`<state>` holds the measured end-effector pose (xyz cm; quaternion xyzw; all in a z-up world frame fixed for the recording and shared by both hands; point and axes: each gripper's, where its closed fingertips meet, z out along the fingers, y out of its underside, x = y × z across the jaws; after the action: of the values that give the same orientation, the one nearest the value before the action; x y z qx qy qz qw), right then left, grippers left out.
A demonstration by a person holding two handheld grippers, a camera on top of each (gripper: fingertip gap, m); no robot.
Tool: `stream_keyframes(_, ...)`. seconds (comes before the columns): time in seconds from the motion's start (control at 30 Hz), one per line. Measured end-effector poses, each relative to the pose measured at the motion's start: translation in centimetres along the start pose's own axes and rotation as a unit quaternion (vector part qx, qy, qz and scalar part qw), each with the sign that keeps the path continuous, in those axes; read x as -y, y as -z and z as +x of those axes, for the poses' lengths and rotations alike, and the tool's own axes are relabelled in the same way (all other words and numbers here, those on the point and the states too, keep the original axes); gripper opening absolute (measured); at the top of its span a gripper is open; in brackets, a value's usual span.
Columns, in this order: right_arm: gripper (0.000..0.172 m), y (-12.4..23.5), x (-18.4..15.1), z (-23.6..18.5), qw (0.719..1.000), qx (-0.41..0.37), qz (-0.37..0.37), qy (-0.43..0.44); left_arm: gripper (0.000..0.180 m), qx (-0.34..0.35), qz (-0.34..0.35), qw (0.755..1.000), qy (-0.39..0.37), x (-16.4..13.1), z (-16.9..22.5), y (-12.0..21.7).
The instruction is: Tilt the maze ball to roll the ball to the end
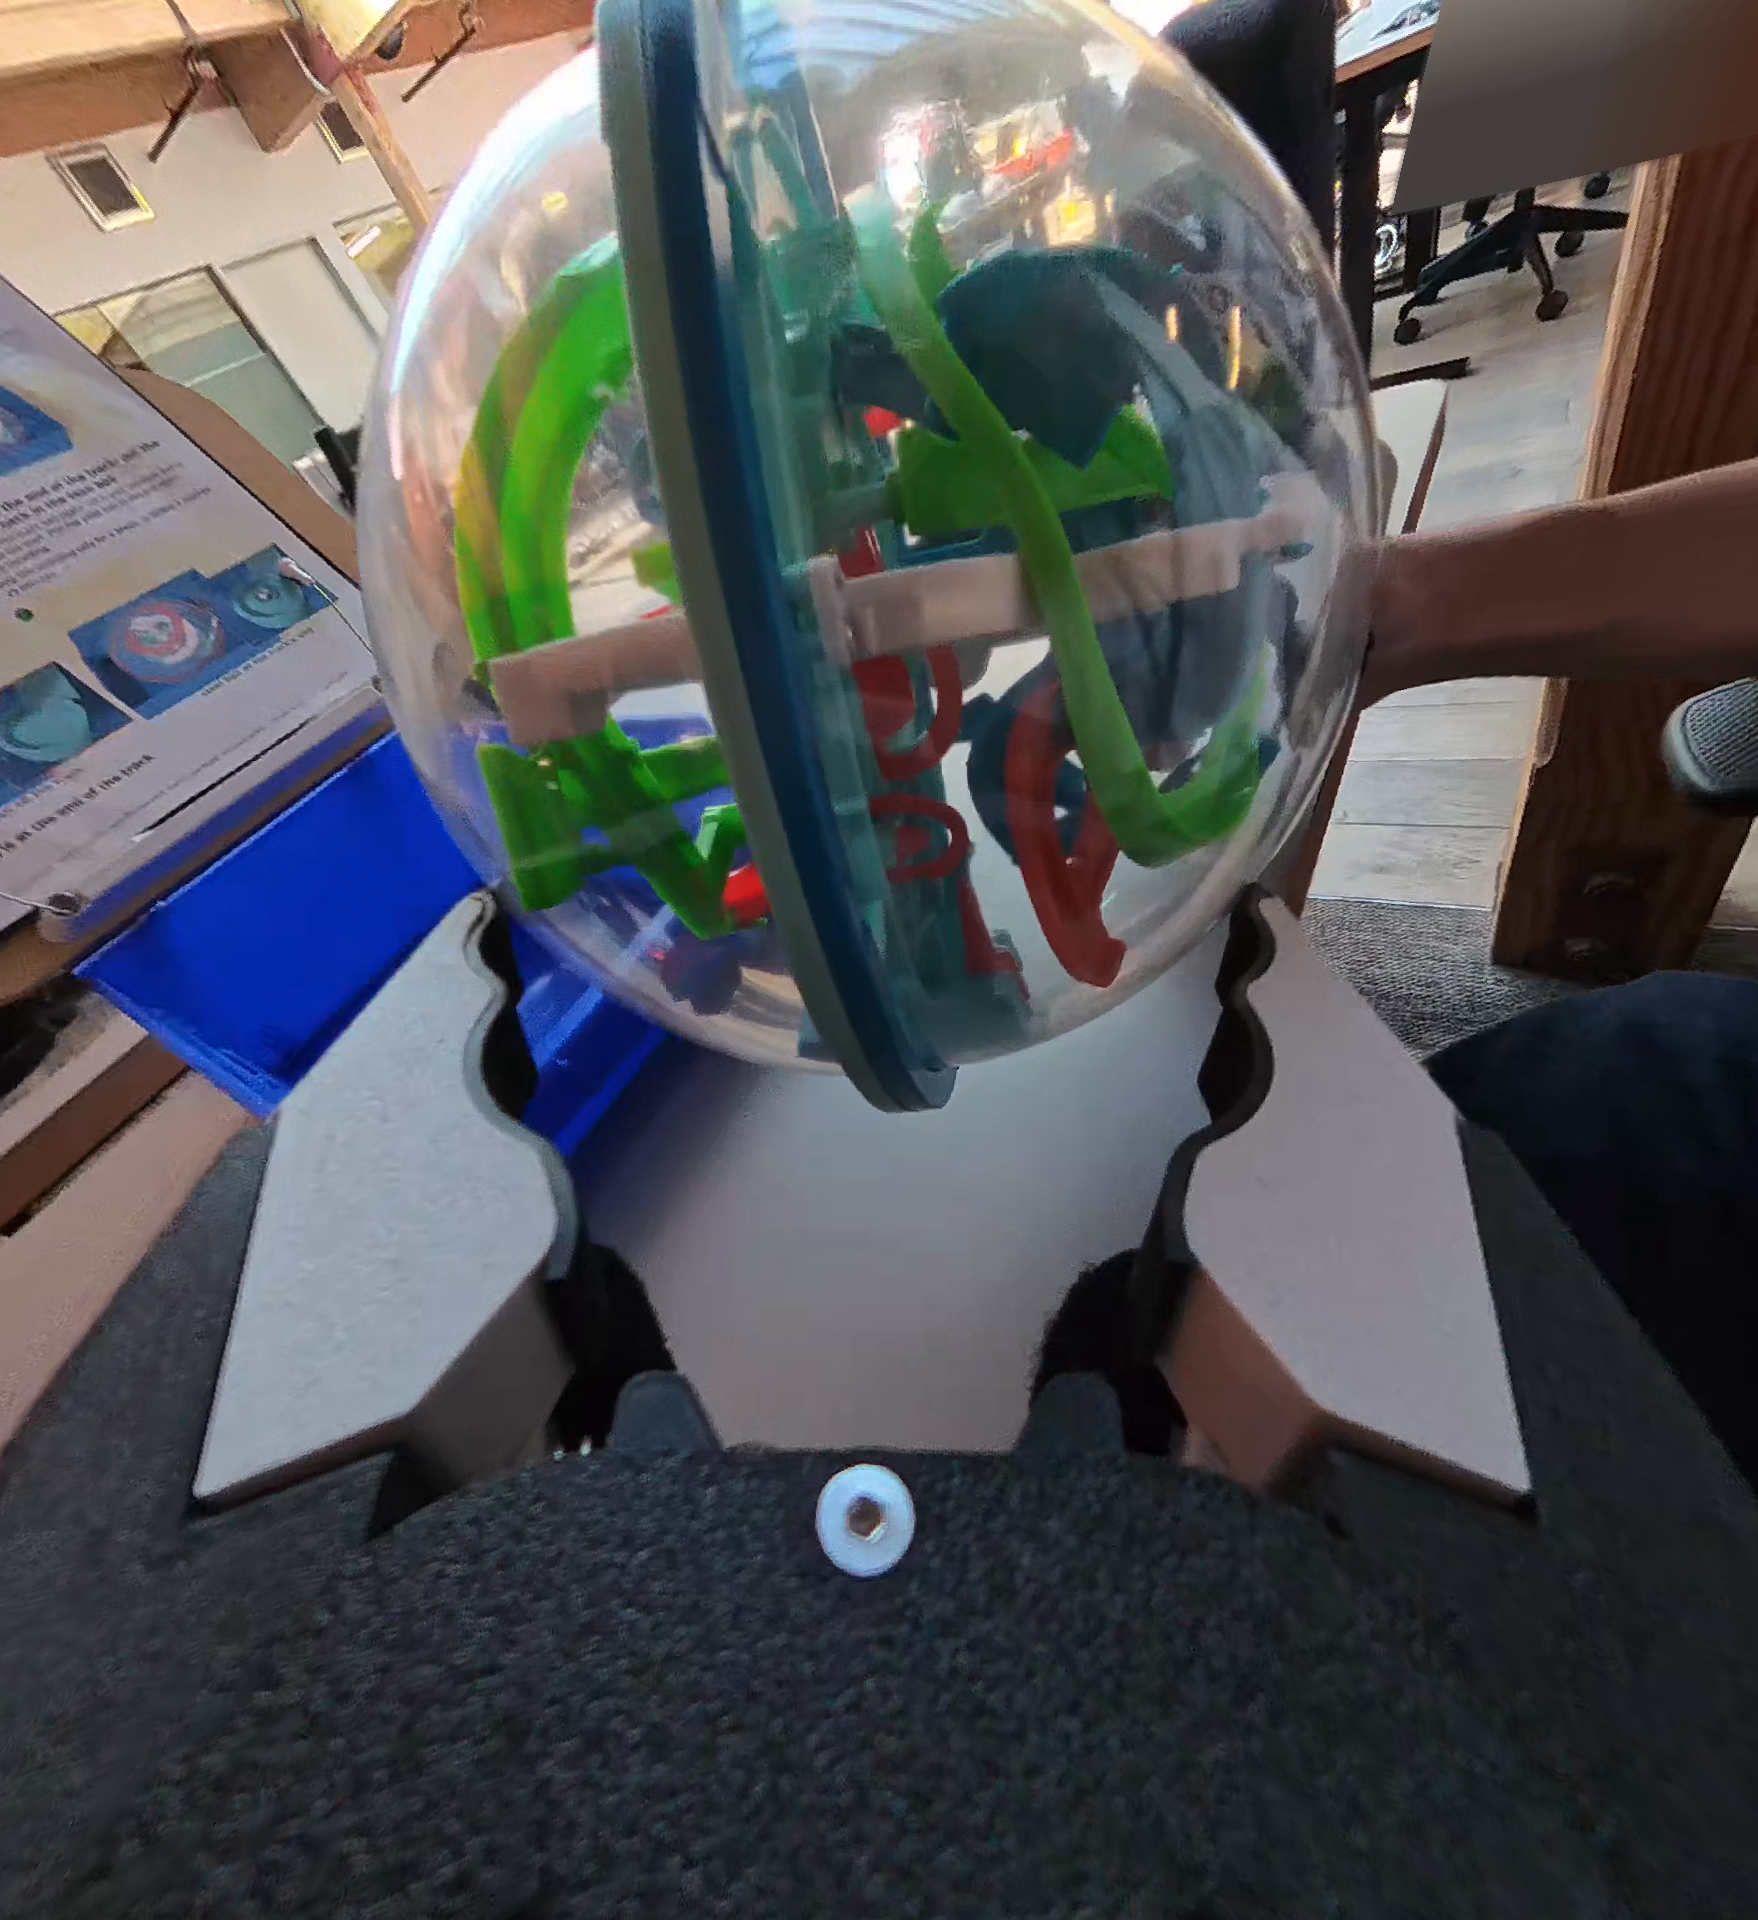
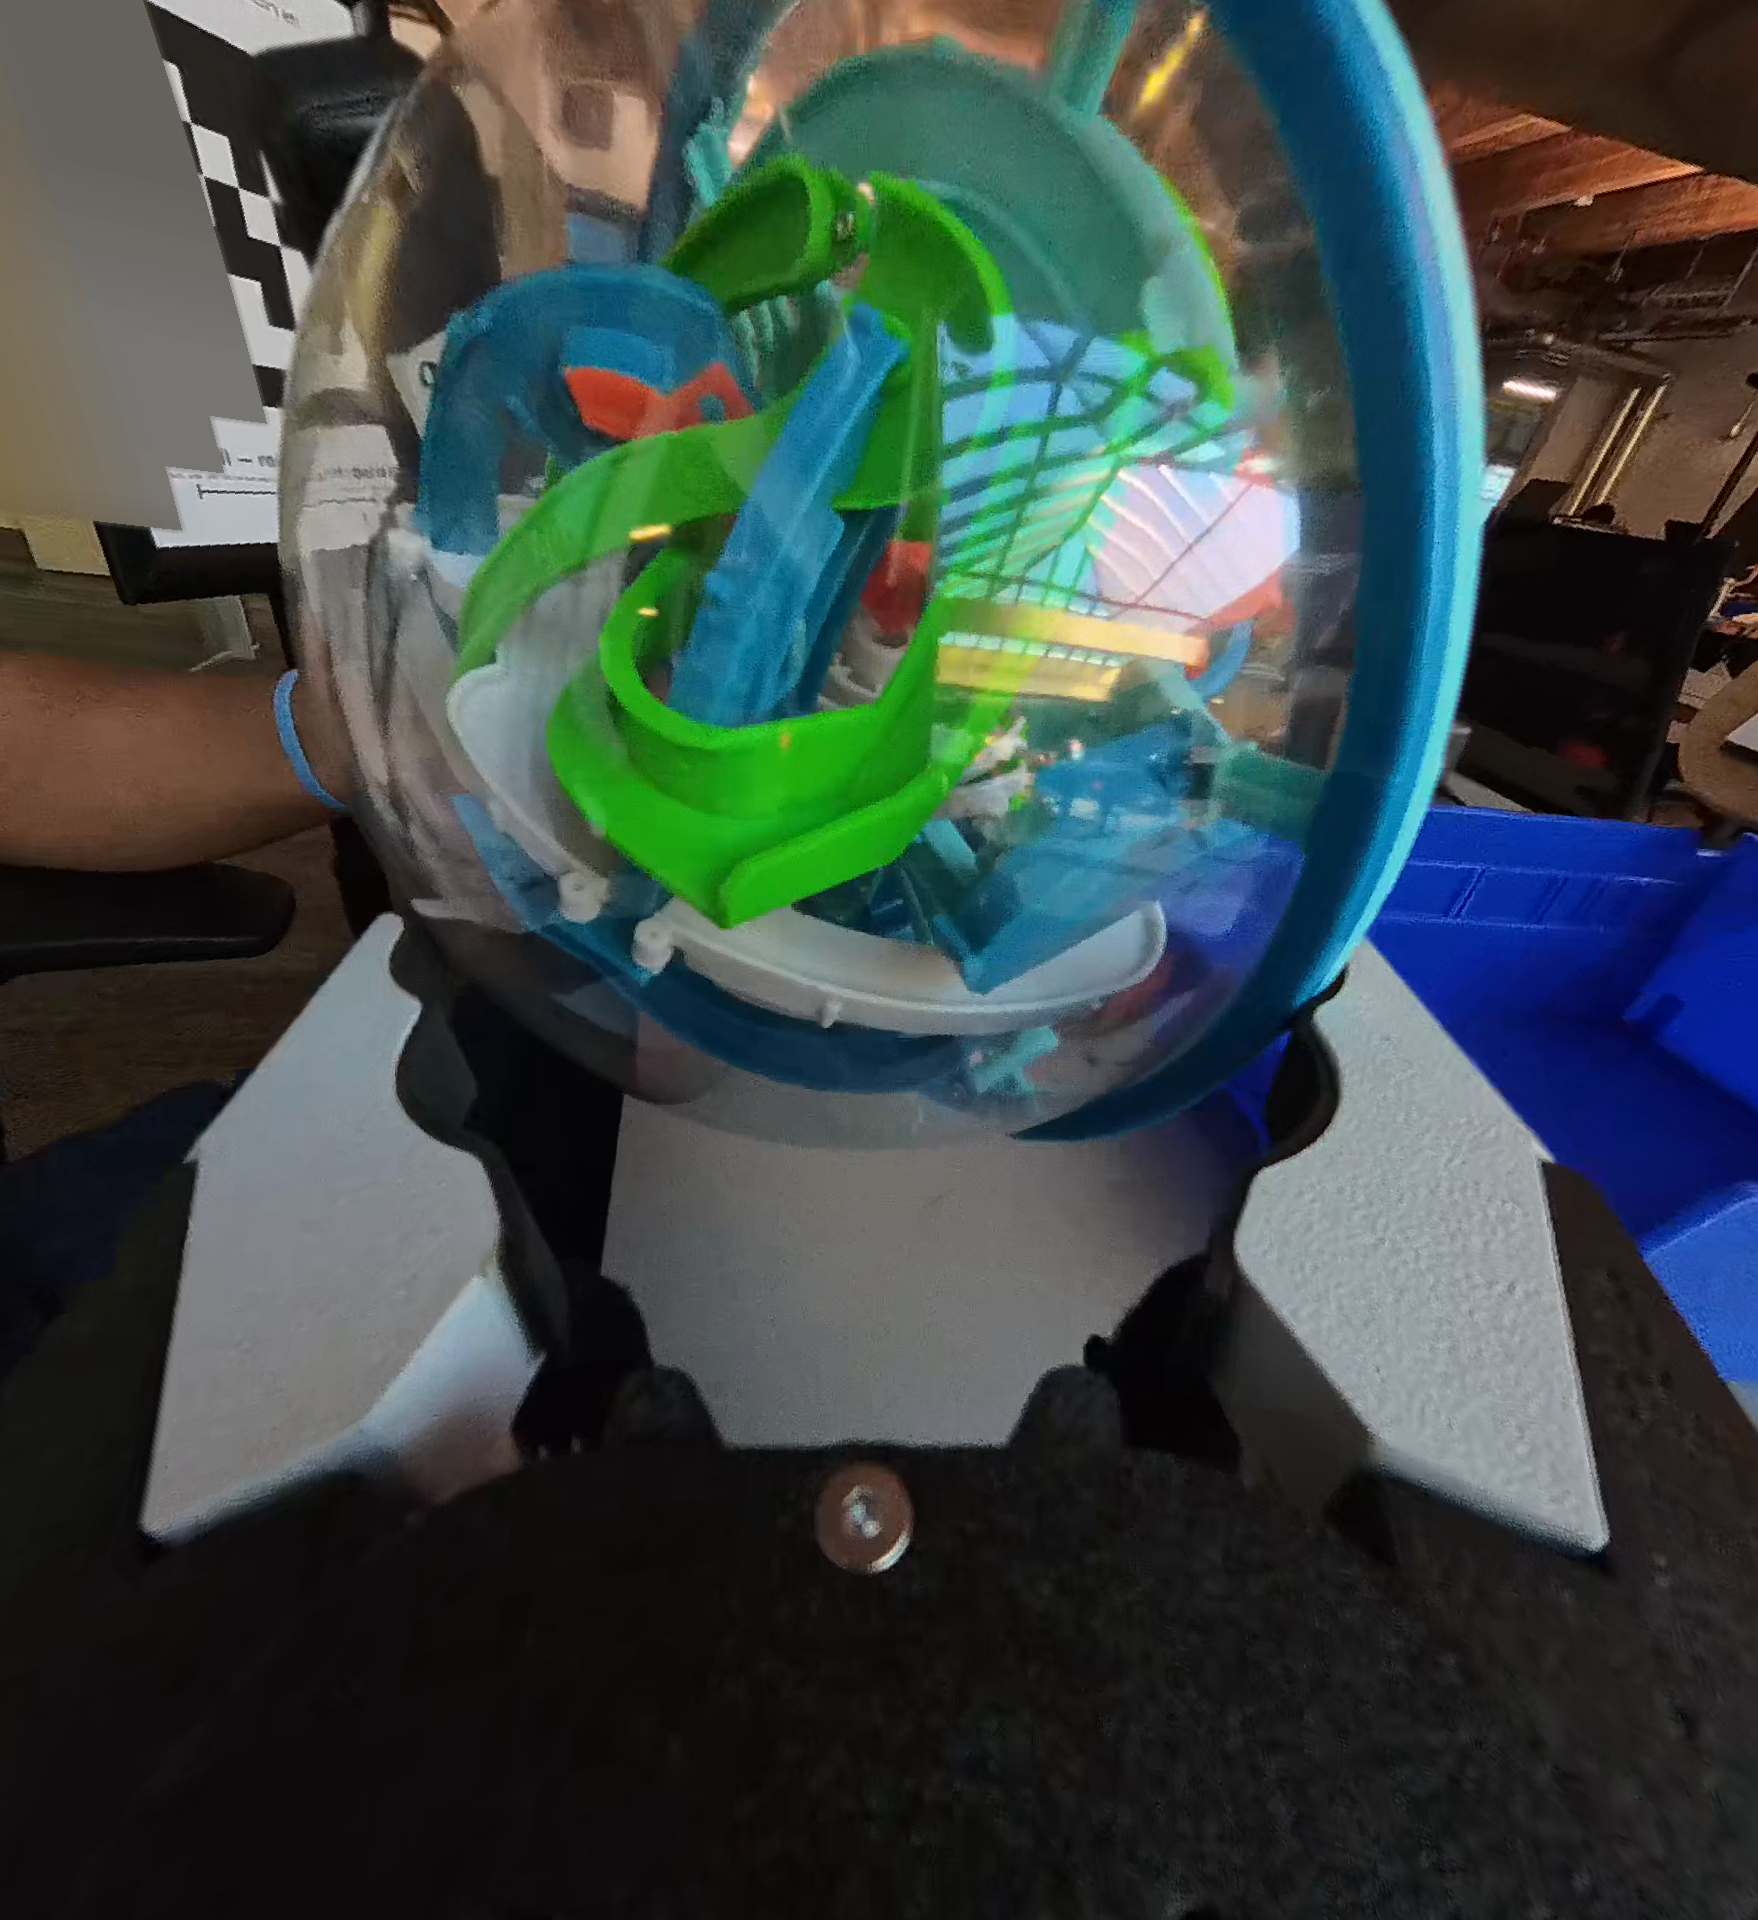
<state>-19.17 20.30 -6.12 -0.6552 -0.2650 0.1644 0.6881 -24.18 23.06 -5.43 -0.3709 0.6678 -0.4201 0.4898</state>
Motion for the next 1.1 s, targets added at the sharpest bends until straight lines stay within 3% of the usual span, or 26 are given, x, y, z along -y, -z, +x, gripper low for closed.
stream_keyframes(0.2, 0.154, 0.1, 1.4, 0.2, 0.999, -0.023, -0.025, -0.020, 0.130, -0.028, 0.020, 0.996, 0.081, -0.7, 0.0, -0.4)
stream_keyframes(0.5, 0.153, 1.0, 4.8, -2.4, 0.987, -0.054, -0.002, 0.149, 0.128, -0.020, 0.051, 0.998, 0.009, 0.0, 1.6, 0.0)
stream_keyframes(0.63, 0.153, 1.0, 6.0, -3.0, 0.983, -0.060, -0.004, 0.172, 0.126, -0.018, 0.060, 0.998, -0.006, 1.2, 1.4, 0.5)
stream_keyframes(0.73, 0.153, 1.2, 8.1, -2.9, 0.974, -0.071, 0.009, 0.214, 0.126, -0.007, 0.056, 0.997, -0.057, 3.5, 0.4, 0.9)
stream_keyframes(0.83, 0.153, 1.2, 12.4, -3.0, 0.965, -0.086, 0.017, 0.249, 0.126, -0.014, 0.042, 0.996, -0.079, 7.2, -1.0, 1.9)
stream_keyframes(0.97, 0.152, 1.0, 17.8, -2.9, 0.975, -0.093, -0.006, 0.203, 0.124, -0.032, 0.067, 0.996, -0.040, 12.4, -1.9, 3.5)
stream_keyframes(1.1, 0.151, 0.9, 20.9, -4.3, 0.979, -0.099, -0.031, 0.173, 0.124, -0.034, 0.090, 0.995, -0.037, 15.8, -1.4, 5.9)
